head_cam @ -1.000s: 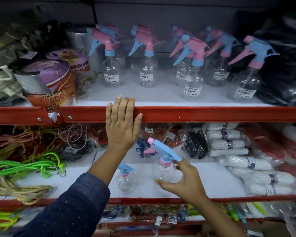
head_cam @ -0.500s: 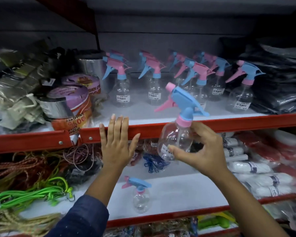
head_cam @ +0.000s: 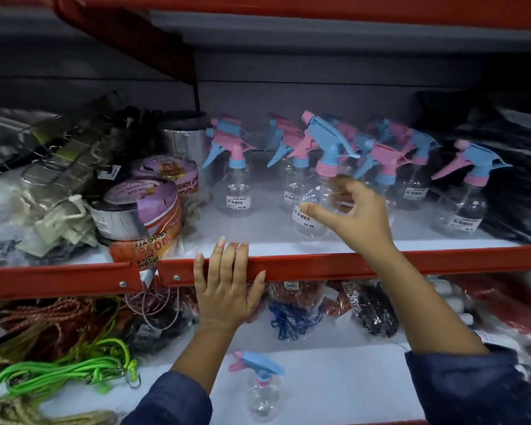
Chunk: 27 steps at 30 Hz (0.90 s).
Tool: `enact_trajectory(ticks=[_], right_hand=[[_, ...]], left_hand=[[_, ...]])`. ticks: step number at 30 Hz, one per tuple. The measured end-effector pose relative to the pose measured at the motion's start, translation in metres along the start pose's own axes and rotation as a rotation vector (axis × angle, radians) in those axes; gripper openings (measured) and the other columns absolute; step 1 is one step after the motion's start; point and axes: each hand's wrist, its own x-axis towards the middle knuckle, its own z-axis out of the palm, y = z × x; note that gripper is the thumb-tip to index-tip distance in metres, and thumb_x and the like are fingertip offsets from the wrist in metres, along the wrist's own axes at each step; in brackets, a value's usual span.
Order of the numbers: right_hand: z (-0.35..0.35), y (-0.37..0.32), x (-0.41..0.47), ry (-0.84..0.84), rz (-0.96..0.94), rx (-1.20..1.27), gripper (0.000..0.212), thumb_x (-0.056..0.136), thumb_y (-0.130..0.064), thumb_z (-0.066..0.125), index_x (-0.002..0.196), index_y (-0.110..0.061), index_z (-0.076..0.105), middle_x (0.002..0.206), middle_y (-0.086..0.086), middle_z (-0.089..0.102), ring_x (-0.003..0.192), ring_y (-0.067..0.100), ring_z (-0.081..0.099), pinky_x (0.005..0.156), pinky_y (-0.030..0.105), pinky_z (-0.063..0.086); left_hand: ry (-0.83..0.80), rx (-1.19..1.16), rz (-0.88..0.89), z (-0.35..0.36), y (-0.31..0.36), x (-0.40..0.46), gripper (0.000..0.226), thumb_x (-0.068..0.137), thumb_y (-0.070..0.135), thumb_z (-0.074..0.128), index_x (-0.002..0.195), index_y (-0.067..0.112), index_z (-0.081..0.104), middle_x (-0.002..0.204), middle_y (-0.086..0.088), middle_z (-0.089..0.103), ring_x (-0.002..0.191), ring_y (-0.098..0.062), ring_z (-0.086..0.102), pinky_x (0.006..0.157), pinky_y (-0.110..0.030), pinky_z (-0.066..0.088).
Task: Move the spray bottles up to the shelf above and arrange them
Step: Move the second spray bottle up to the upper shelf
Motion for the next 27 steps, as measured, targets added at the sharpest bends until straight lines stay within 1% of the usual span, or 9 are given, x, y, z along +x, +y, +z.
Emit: enact_trajectory(ticks=[5,7,11,14,16,18,21,24,27], right_hand=[[0.012,0.016,0.017,-0.091,0.054,-0.081,0.055,0.065,-0.051,0.08,0.11,-0.023,0.062,0.1,-0.004,0.068,0.094,0.017,0.062,0.086,0.04,0.053],[0.015,0.022,0.018,-0.112,0.077,-0.107,0.058,0.064,-0.054,0.079,0.11,-0.024,0.061,0.102,-0.002,0.068,0.095,0.019,0.062,0.085,0.044,0.053],[0.016,0.029,0.017,-0.14,0.089,-0.147,0.063,0.067,-0.052,0.077,0.118,-0.023,0.056,0.11,0.001,0.065,0.101,0.021,0.06,0.087,0.043,0.052],[0.016,0.025,0.015,-0.154,0.074,-0.198,0.069,0.068,-0.052,0.075,0.125,-0.022,0.049,0.119,0.003,0.062,0.107,0.023,0.058,0.086,0.037,0.05],[0.018,0.021,0.012,-0.1,0.05,-0.293,0.081,0.065,-0.055,0.076,0.131,-0.021,0.044,0.127,0.006,0.057,0.109,0.027,0.058,0.081,0.034,0.048],[0.021,0.014,0.006,0.013,0.039,-0.39,0.088,0.062,-0.062,0.075,0.132,-0.019,0.043,0.129,0.008,0.054,0.108,0.03,0.058,0.077,0.036,0.048],[0.027,0.006,0.001,0.11,0.024,-0.461,0.082,0.063,-0.068,0.071,0.122,-0.017,0.049,0.121,0.008,0.056,0.102,0.029,0.06,0.072,0.034,0.047],[0.029,0.005,0.003,0.096,0.029,-0.468,0.071,0.067,-0.064,0.071,0.116,-0.016,0.053,0.115,0.008,0.058,0.098,0.031,0.061,0.07,0.034,0.047],[0.027,0.006,0.005,0.053,0.031,-0.432,0.065,0.069,-0.057,0.072,0.118,-0.017,0.056,0.114,0.009,0.061,0.097,0.031,0.061,0.07,0.035,0.046]], left_hand=[[0.026,0.008,-0.003,0.002,0.0,0.001,0.048,0.094,0.046,0.037,0.124,0.011,0.05,0.125,-0.007,0.049,0.131,-0.025,0.034,0.116,-0.044,0.014],[0.028,0.007,-0.006,0.003,0.0,0.0,0.048,0.094,0.047,0.036,0.124,0.011,0.05,0.125,-0.007,0.049,0.131,-0.025,0.034,0.116,-0.044,0.014],[0.033,0.004,-0.013,0.004,0.0,0.0,0.048,0.094,0.047,0.035,0.123,0.012,0.05,0.125,-0.006,0.049,0.131,-0.024,0.034,0.114,-0.045,0.015],[0.038,0.005,-0.014,0.003,0.001,0.001,0.048,0.093,0.047,0.035,0.123,0.012,0.05,0.125,-0.005,0.049,0.131,-0.024,0.034,0.114,-0.045,0.016],[0.037,0.001,-0.014,0.003,0.001,0.001,0.048,0.093,0.047,0.035,0.123,0.012,0.049,0.125,-0.006,0.049,0.131,-0.024,0.034,0.113,-0.045,0.016],[0.032,0.001,-0.017,0.003,0.0,0.001,0.048,0.093,0.047,0.035,0.123,0.012,0.049,0.125,-0.006,0.049,0.131,-0.024,0.033,0.113,-0.045,0.016],[0.024,0.006,-0.016,0.002,0.001,0.002,0.048,0.093,0.047,0.035,0.124,0.012,0.049,0.126,-0.005,0.048,0.132,-0.023,0.033,0.114,-0.045,0.015],[0.01,0.003,-0.02,0.0,0.001,0.002,0.048,0.094,0.047,0.034,0.124,0.013,0.049,0.126,-0.005,0.048,0.132,-0.023,0.032,0.115,-0.044,0.012],[-0.002,0.007,-0.022,0.0,0.0,0.002,0.048,0.094,0.047,0.034,0.124,0.013,0.048,0.126,-0.005,0.048,0.132,-0.023,0.031,0.116,-0.043,0.01]])
